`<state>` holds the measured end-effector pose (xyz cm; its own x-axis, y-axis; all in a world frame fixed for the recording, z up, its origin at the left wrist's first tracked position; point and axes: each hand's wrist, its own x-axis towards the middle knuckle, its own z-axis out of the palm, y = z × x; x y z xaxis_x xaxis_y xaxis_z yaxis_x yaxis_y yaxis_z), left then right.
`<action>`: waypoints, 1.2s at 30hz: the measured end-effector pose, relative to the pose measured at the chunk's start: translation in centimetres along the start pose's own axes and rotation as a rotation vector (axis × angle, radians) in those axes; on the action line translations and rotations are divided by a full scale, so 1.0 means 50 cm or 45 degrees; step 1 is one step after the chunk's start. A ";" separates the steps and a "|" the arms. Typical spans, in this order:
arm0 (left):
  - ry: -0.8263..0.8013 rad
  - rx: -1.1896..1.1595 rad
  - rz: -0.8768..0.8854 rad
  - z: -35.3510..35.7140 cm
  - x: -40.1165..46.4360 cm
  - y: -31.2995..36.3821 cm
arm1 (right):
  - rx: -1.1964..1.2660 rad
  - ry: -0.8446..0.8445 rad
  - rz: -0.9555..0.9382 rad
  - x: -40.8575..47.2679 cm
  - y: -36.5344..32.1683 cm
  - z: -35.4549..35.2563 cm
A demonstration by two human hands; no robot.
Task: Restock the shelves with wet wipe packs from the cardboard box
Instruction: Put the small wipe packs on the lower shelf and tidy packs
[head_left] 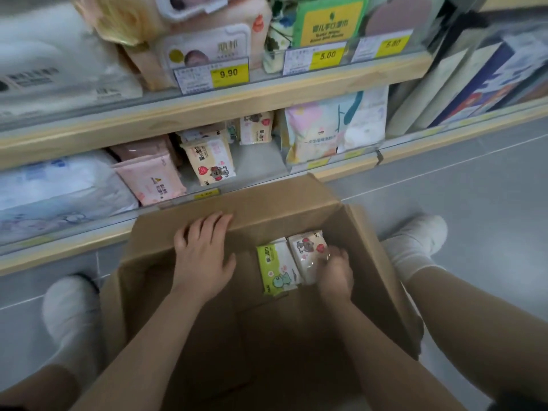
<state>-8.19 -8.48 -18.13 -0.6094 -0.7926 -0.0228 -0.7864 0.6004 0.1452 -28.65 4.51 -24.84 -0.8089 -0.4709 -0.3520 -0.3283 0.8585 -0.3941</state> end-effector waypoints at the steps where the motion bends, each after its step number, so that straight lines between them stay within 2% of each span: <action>1: -0.013 -0.023 -0.001 -0.004 -0.001 0.000 | 0.075 0.006 0.011 -0.004 0.003 -0.005; 4: -0.016 -0.117 0.007 -0.017 -0.016 0.007 | 0.440 -0.110 0.036 -0.014 0.006 -0.031; 10: 0.127 -0.408 -0.146 -0.032 -0.108 0.064 | 1.020 -0.629 0.061 -0.078 -0.050 -0.078; 14: -0.144 -1.170 -0.543 -0.045 -0.130 0.091 | 1.019 -0.865 -0.132 -0.133 -0.100 -0.106; 16: -0.173 -1.302 -0.573 -0.035 -0.125 0.079 | 0.966 -0.932 -0.209 -0.150 -0.109 -0.108; 19: -0.210 -1.339 -0.553 -0.018 -0.127 0.053 | 0.900 -0.886 -0.209 -0.154 -0.102 -0.097; 24: -0.239 -1.359 -0.613 0.018 -0.134 0.022 | 0.676 -0.382 -0.153 -0.087 -0.017 -0.051; 28: -0.296 -1.314 -0.680 0.059 -0.129 0.006 | 0.563 -0.302 -0.002 -0.034 0.044 -0.020; 32: -0.335 -1.263 -0.701 0.092 -0.117 -0.002 | 0.428 -0.279 0.094 -0.001 0.039 0.000; 36: -0.342 -1.253 -0.679 0.113 -0.107 -0.005 | 0.285 -0.292 0.077 0.019 0.042 0.022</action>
<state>-5.32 -3.77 -23.64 -0.3183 -0.8014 -0.5064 -0.6029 -0.2411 0.7605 -29.56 5.61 -26.95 -0.6845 -0.4754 -0.5527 -0.1468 0.8325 -0.5343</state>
